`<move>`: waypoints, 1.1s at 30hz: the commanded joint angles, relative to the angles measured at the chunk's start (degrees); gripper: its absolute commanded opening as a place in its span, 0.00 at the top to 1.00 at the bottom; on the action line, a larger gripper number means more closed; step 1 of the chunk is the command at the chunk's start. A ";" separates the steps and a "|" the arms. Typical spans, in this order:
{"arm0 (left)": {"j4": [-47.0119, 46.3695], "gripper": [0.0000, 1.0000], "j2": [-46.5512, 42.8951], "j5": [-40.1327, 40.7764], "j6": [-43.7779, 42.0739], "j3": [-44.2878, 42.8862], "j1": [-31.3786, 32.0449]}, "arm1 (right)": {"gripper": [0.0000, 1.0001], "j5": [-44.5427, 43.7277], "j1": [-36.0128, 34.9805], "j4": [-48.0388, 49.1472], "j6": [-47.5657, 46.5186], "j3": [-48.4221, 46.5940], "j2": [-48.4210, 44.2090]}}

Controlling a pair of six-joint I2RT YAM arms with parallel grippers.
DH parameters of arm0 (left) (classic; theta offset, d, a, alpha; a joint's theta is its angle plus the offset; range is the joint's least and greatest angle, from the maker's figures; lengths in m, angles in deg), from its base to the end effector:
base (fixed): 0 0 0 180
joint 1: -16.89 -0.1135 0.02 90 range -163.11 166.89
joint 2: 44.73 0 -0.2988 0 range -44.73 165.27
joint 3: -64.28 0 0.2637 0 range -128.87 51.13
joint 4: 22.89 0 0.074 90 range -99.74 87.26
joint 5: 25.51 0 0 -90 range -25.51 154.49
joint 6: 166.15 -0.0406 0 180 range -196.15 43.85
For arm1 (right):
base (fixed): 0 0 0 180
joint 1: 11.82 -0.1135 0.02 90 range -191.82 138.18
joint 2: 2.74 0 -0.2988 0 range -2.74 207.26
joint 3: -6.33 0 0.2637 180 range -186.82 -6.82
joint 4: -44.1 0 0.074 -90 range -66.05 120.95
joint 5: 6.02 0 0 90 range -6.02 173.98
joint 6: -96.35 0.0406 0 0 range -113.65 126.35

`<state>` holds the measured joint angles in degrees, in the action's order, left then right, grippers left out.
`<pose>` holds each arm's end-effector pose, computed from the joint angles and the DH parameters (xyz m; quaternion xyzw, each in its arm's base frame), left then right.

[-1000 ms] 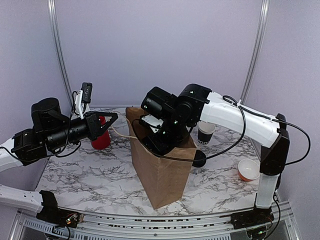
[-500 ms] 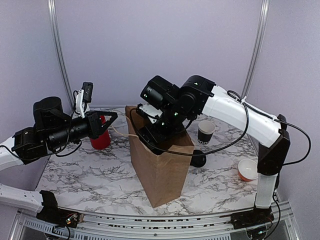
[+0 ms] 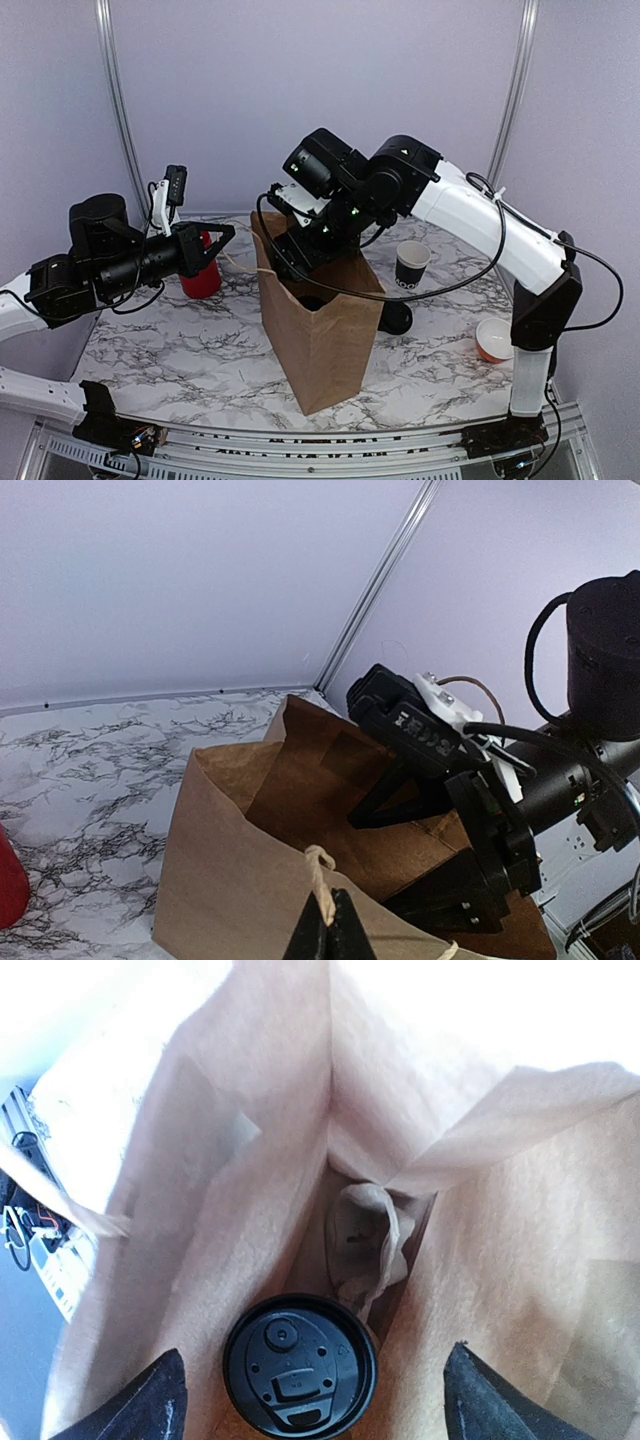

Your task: Pack the takeout coffee

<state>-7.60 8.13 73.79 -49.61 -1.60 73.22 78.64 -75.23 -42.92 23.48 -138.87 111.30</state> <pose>0.1222 -0.1715 0.4066 0.1304 0.7089 -0.4133 0.5565 0.1966 0.3843 0.4281 -0.3627 0.8835 0.1556 0.2525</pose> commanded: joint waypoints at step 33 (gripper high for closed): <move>2.89 0.76 -0.93 2.94 1.62 -2.90 0.20 | 0.13 17.79 5.86 43.91 -2.94 11.14 -13.89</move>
<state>-4.87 8.57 75.76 -48.08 -2.17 73.27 91.34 -69.49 -10.24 19.83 -129.54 99.69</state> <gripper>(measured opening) 0.191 0.872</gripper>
